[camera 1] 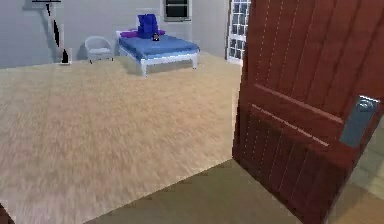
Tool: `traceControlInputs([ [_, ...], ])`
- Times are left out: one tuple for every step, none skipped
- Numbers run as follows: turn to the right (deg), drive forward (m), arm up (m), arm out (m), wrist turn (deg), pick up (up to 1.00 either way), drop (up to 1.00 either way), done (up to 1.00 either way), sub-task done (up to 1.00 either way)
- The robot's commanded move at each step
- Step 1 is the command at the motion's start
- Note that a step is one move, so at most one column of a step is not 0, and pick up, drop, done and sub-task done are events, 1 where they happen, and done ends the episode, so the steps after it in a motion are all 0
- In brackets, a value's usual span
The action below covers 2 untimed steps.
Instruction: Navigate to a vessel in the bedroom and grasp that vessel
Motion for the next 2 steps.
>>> traceControlInputs([
  [0.0, 1.00, 0.00, 0.00, 0.0, 0.00, 0.00, 0.00, 0.00],
  [0.0, 1.00, 0.00, 0.00, 0.0, 0.00, 0.00, 0.00, 0.00],
])
